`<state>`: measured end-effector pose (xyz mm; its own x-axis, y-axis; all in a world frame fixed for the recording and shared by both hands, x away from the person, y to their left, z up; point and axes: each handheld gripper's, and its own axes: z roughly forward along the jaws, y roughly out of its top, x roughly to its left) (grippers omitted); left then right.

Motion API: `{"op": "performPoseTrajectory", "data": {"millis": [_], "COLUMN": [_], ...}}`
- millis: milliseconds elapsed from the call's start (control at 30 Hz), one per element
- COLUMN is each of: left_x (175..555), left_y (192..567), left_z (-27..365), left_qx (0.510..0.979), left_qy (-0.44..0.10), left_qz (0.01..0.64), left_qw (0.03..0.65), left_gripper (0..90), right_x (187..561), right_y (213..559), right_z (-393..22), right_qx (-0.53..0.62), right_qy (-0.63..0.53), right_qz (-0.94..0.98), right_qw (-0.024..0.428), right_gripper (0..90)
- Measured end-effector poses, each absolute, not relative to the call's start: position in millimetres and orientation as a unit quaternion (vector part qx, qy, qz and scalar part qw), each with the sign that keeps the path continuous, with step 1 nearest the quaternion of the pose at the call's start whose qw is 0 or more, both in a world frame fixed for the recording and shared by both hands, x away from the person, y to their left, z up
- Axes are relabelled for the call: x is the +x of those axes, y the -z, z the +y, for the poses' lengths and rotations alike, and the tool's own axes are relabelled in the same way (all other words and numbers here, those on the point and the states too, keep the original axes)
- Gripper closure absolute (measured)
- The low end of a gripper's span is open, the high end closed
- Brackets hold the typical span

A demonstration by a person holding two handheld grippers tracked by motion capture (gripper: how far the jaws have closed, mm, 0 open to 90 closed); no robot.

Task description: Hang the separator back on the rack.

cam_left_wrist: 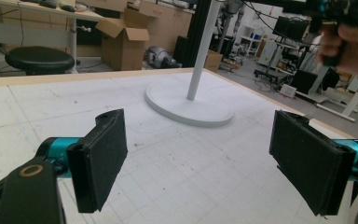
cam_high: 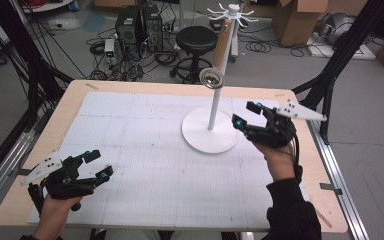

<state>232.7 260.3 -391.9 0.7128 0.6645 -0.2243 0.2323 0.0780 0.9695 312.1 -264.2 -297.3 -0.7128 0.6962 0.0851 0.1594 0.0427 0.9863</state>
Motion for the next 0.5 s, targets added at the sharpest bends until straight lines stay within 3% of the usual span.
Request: {"op": "performPoseTrajectory", "data": {"millis": [133,333,500], "left_x": [234,233,230], "left_y": [393,392,390], "left_z": [259,259,261], "left_qx": [0.655,0.652,0.65], "left_qy": [-0.162,-0.168,-0.172], "left_qz": [0.339,0.34,0.339], "left_qw": [0.655,0.656,0.658], "left_gripper": [19.4,19.3,19.3], "right_x": [286,253,237], "right_y": [325,358,368], "right_z": [-272,-279,-282], "right_qx": [0.33,0.365,0.373], "right_qy": [-0.587,-0.574,-0.563], "right_qz": [0.698,0.689,0.693], "right_qw": [0.244,0.25,0.253], "right_gripper": [21.3,18.8,18.4]}}
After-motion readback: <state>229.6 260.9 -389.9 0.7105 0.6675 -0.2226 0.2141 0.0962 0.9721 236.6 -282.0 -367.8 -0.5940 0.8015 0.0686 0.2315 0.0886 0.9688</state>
